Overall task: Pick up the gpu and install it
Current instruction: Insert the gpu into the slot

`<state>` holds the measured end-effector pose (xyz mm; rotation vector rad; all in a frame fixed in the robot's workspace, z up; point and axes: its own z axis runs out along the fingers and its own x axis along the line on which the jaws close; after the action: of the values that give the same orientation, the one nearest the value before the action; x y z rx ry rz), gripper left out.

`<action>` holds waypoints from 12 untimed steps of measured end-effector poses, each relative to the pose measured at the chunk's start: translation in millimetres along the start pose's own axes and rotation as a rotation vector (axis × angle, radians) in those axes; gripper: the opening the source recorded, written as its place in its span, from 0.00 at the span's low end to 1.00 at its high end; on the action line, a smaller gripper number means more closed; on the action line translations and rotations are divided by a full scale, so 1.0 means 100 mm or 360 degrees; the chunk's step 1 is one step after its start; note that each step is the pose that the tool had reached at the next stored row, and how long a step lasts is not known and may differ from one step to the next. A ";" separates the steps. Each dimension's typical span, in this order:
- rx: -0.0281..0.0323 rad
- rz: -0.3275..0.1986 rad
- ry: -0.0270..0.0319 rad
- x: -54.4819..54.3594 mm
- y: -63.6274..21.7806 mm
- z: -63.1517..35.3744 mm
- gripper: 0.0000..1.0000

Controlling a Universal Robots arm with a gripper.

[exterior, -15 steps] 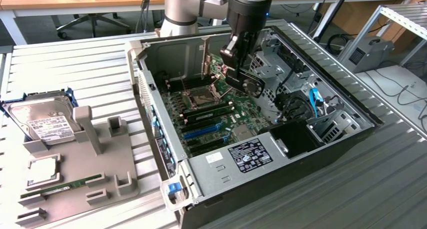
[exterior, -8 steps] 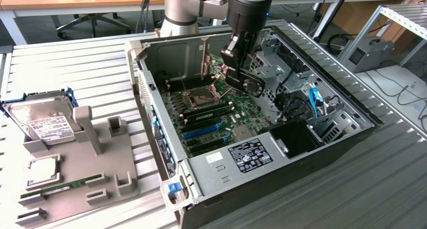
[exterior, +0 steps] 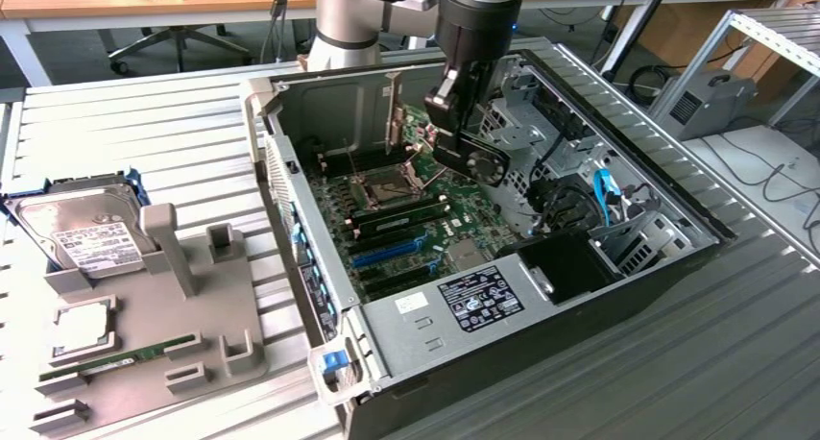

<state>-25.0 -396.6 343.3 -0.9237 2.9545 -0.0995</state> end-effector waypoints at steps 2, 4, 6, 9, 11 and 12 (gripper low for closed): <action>0.00008 -0.0011 -0.00002 0.00 0.000 0.000 0.26; 0.00014 -0.0019 -0.00001 0.00 0.000 0.000 0.26; 0.00021 -0.0026 -0.00001 0.00 0.000 0.000 0.26; 0.00029 -0.0039 -0.00003 0.00 0.000 0.000 0.26; 0.00036 -0.0046 -0.00002 0.00 0.000 0.000 0.26; 0.00039 -0.0049 -0.00002 0.00 0.000 0.000 0.26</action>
<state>-25.0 -396.6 343.3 -0.9694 2.9398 -0.1041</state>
